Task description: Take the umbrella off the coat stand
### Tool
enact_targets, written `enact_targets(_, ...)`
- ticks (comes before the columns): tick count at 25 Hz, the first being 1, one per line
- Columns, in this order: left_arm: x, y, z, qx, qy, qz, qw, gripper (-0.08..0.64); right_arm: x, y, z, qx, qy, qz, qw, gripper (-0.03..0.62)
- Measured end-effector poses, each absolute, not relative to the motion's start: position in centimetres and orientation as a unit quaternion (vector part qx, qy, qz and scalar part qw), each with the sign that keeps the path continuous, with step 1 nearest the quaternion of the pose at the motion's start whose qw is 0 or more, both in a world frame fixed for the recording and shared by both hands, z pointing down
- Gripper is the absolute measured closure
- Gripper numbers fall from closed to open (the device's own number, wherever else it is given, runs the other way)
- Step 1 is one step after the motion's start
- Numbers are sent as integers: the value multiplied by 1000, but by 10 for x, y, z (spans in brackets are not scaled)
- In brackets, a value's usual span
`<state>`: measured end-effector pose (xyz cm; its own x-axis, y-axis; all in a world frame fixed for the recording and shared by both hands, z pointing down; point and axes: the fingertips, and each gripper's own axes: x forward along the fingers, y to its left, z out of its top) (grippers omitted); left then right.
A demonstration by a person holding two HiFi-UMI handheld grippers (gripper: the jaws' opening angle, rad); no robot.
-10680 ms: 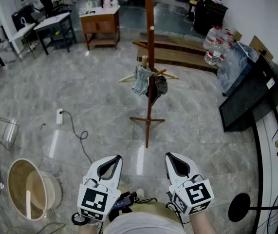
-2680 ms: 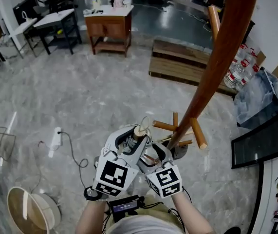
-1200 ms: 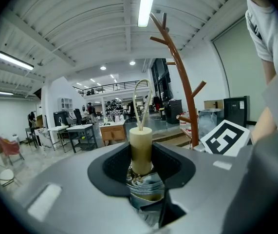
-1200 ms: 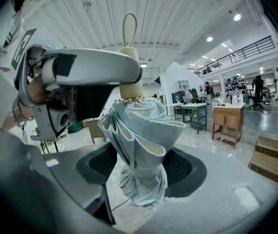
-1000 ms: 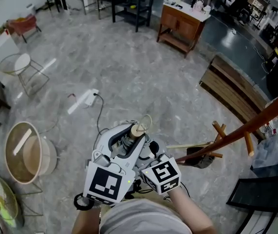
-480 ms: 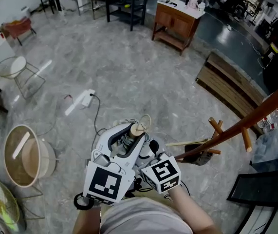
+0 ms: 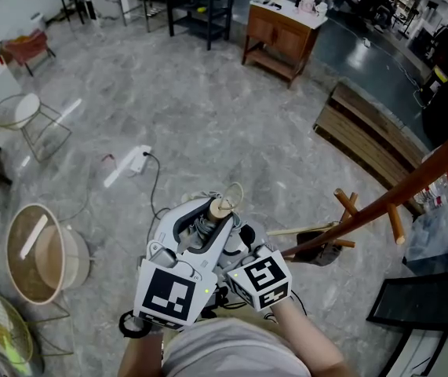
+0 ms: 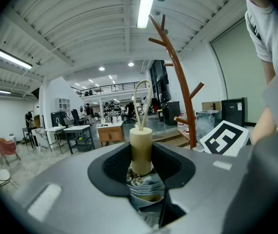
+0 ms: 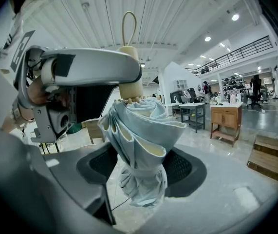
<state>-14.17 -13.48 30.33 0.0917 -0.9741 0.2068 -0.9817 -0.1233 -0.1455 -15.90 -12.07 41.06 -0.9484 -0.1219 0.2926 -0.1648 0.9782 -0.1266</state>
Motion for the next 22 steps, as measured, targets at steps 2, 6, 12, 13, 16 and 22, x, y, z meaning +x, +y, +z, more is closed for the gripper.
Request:
enact_targets(2, -142, -136, 299, 740, -661, 128, 9, 408, -160, -121, 410, 71, -985, 76, 140, 318)
enact_targets(6, -143, -137, 299, 738, -662, 127, 9, 408, -161, -121, 411, 69, -985, 75, 140, 318)
enact_targets(12, -147, -137, 295, 739, -661, 127, 7, 408, -164, -123, 410, 74, -984, 74, 145, 319)
enact_targets(13, -147, -137, 295, 739, -661, 127, 8, 408, -164, -123, 410, 74, -984, 74, 145, 319)
enact_targets(16, -148, -137, 295, 740, -661, 126, 9, 408, -166, -122, 407, 70, -985, 72, 143, 319)
enact_targets(22, -143, -139, 291, 746, -654, 127, 5, 408, -164, -124, 405, 76, -984, 74, 143, 321)
